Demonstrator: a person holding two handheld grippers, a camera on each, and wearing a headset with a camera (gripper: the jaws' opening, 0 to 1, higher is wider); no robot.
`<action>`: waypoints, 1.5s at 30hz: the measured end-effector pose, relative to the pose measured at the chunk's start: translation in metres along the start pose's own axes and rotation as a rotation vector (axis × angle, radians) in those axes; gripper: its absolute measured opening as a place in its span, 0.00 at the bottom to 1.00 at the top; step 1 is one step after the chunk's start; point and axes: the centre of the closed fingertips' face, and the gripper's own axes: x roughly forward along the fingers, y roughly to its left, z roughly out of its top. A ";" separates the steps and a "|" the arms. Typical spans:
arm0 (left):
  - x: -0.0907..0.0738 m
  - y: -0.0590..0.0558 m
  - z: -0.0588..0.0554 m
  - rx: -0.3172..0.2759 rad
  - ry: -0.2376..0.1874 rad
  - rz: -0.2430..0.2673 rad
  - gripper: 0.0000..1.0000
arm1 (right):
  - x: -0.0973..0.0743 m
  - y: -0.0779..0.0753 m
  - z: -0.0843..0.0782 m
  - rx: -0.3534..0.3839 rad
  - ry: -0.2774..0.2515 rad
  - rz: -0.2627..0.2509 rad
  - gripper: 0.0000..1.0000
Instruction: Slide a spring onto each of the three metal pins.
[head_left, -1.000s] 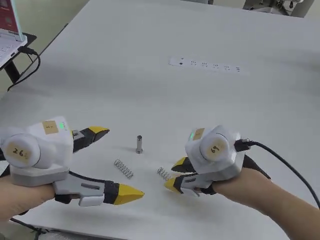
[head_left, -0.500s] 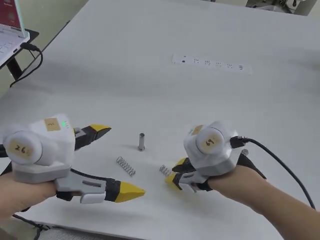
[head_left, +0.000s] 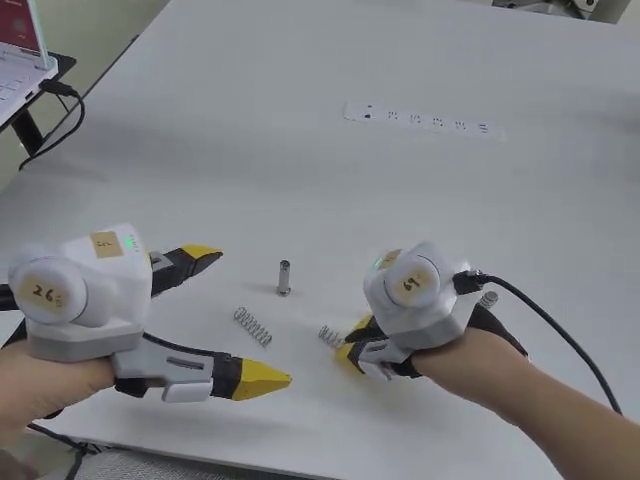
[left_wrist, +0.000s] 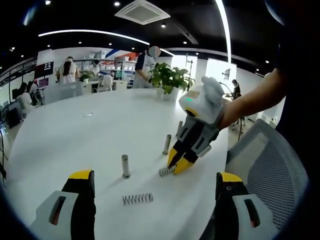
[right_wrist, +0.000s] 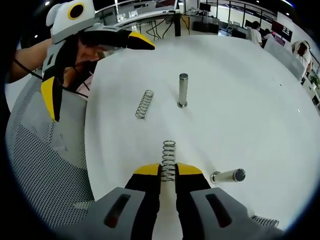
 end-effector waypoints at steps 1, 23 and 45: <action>0.000 0.000 0.000 -0.001 0.000 0.000 0.98 | -0.001 0.002 0.000 -0.001 -0.005 0.007 0.08; 0.003 -0.008 0.009 0.023 -0.008 -0.019 0.98 | -0.042 0.003 0.007 -0.020 -0.088 -0.004 0.07; 0.009 -0.018 0.028 0.076 -0.043 -0.044 0.93 | -0.086 -0.001 0.004 -0.110 -0.096 -0.017 0.07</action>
